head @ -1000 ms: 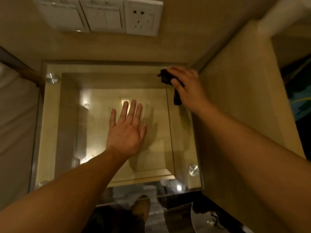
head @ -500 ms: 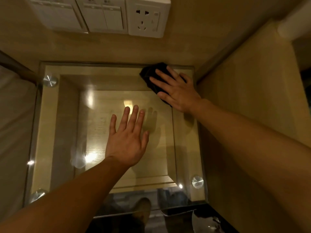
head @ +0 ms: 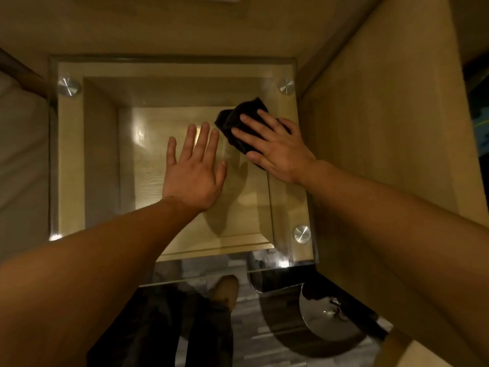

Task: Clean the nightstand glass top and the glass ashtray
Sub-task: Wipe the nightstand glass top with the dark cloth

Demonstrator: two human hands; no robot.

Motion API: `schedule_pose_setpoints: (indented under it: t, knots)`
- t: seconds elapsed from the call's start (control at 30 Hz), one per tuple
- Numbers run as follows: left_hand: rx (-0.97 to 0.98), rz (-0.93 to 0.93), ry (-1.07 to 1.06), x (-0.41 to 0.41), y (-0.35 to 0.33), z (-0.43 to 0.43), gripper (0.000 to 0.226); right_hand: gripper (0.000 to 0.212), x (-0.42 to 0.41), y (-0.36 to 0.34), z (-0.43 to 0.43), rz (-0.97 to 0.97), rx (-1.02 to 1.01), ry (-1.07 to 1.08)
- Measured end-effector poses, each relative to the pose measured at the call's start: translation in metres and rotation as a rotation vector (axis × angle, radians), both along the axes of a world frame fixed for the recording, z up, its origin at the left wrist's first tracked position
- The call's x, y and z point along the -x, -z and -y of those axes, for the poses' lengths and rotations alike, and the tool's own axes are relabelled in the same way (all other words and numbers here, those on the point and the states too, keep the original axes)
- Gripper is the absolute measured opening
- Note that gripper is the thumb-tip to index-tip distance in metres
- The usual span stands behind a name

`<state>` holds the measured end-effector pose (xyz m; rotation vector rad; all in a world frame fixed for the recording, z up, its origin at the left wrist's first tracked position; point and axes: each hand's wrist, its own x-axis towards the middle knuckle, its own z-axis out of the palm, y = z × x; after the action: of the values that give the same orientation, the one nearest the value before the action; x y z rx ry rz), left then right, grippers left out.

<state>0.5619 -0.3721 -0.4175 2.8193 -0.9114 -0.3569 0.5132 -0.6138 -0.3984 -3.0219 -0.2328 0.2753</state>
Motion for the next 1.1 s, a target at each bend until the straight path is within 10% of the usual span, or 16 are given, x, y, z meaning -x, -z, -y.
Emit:
schedule_pose_setpoints:
  t: [1.1]
  knots:
    - [-0.050, -0.035, 0.024, 0.000, -0.011, -0.002, 0.074, 0.060, 0.217, -0.005, -0.088, -0.047, -0.140, 0.010]
